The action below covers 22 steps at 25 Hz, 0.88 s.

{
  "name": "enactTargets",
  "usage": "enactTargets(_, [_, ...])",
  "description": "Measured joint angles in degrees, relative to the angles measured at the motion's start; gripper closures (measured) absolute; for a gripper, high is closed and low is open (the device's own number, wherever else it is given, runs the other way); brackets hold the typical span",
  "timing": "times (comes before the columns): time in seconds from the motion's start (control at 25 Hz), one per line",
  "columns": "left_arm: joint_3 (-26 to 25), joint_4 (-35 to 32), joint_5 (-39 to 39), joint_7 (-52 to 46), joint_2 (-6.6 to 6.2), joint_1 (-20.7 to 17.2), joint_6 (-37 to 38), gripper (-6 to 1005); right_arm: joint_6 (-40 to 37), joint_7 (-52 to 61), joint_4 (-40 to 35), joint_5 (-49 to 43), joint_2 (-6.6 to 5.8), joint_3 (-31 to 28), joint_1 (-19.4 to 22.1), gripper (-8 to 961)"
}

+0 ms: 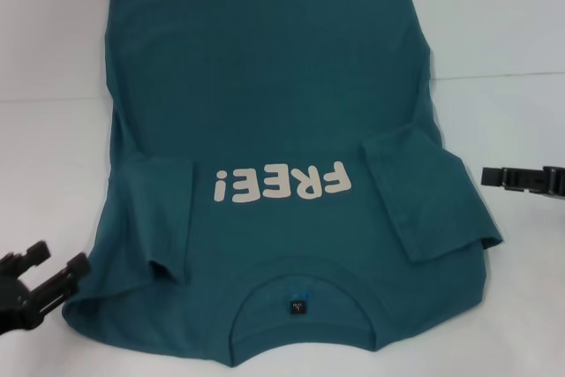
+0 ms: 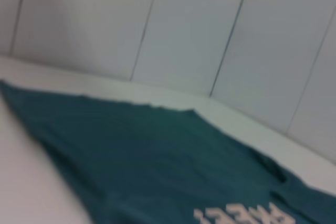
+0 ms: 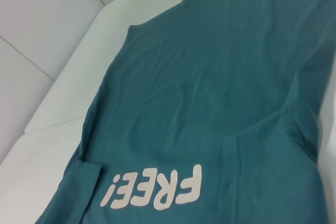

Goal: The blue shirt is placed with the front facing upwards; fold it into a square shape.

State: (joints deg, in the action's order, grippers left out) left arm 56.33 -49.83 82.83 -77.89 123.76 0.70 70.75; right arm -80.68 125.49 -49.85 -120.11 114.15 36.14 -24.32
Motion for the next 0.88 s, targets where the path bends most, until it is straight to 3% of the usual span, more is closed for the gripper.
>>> enactTargets(0.28, [-2.1, -2.5, 8.3, -5.8, 0.25, -2.5, 0.3, 268, -0.4, -4.8, 2.2, 0.0, 0.41, -2.6, -0.2, 269])
enactTargets(0.68, [-2.9, -0.4, 11.9, -2.3, 0.17, -0.9, -1.5, 269, -0.2, -5.5, 3.0, 0.0, -0.06, -2.6, -1.2, 269])
enactTargets(0.88, [-2.9, 3.0, 12.8, -0.6, 0.09, 1.7, -2.7, 269, -0.1, -5.3, 3.0, 0.0, -0.22, -2.7, -1.3, 270])
